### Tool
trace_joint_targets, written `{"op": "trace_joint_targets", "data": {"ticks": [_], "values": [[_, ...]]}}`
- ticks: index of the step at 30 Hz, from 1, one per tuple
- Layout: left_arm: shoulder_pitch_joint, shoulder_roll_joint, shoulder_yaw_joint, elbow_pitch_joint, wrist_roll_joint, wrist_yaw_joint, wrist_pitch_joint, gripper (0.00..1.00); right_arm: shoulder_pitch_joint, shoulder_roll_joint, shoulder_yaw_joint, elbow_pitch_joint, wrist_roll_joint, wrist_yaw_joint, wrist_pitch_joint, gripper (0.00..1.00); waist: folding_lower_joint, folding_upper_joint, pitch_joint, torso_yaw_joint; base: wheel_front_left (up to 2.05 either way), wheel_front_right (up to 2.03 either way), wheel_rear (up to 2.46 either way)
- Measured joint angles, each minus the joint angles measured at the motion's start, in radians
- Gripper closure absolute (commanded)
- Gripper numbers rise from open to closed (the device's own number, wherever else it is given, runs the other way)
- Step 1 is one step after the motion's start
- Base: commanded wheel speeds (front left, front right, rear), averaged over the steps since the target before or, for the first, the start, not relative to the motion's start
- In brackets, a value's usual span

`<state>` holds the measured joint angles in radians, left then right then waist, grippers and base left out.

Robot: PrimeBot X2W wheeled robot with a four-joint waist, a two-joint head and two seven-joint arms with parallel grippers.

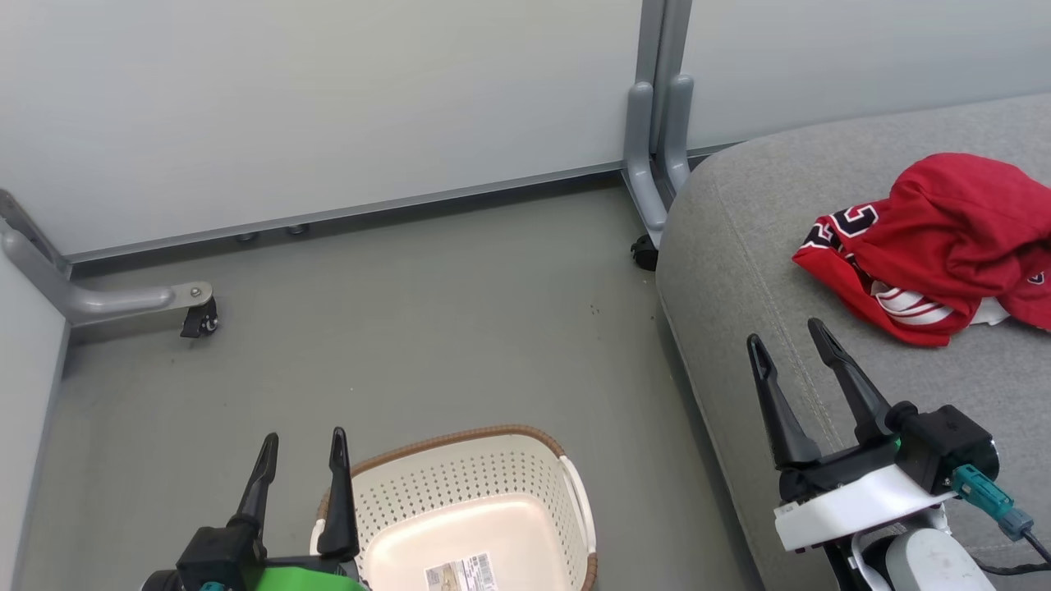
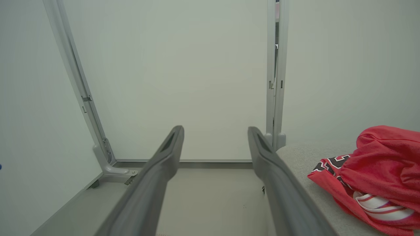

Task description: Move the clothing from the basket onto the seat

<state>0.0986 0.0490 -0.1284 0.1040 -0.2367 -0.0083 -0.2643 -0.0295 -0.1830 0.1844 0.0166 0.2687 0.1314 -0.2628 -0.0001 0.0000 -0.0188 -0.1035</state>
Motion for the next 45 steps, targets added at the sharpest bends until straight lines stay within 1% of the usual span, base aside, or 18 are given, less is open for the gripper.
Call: {"op": "trace_joint_targets", "data": {"ticks": [3,5,9,18,28,42,45], "values": [[0.001,0.000,-0.001,0.002,0.001,0.007,0.000,0.00,0.005,0.018,-0.003,0.001,-0.002,0.000,0.000,0.00,0.0000,0.0000,-0.009,0.015,0.00,0.00,0.00],[0.002,0.000,0.000,0.002,0.000,0.017,0.000,0.00,0.005,0.018,0.001,0.001,-0.006,0.000,0.000,0.00,0.0000,0.0000,-0.013,0.022,0.00,0.00,0.00],[0.003,0.000,0.001,0.004,-0.009,0.026,0.000,0.00,0.006,0.019,-0.002,0.002,-0.007,0.000,0.000,0.00,0.0000,0.0000,-0.017,0.030,0.00,0.00,0.00],[0.004,0.000,0.002,0.003,-0.017,0.026,0.000,0.00,0.005,0.023,-0.017,0.000,-0.007,0.000,0.000,0.00,0.0000,0.0000,-0.013,0.023,0.00,0.00,0.00],[0.005,0.000,0.016,0.006,-0.060,0.007,0.000,0.00,0.005,0.022,-0.016,0.004,-0.005,0.000,0.000,0.00,0.0000,0.0000,-0.009,0.015,0.00,0.00,0.00],[0.006,0.000,0.026,0.023,-0.062,0.004,0.000,0.00,0.006,0.025,-0.014,0.013,0.002,0.000,0.000,0.00,0.0000,0.0000,-0.007,0.015,0.00,0.00,0.00],[0.008,0.000,0.028,0.022,-0.060,-0.002,0.000,0.00,0.006,0.028,-0.014,0.014,0.003,0.000,0.000,0.00,0.0001,0.0000,-0.009,0.015,0.00,0.00,0.00]]}}
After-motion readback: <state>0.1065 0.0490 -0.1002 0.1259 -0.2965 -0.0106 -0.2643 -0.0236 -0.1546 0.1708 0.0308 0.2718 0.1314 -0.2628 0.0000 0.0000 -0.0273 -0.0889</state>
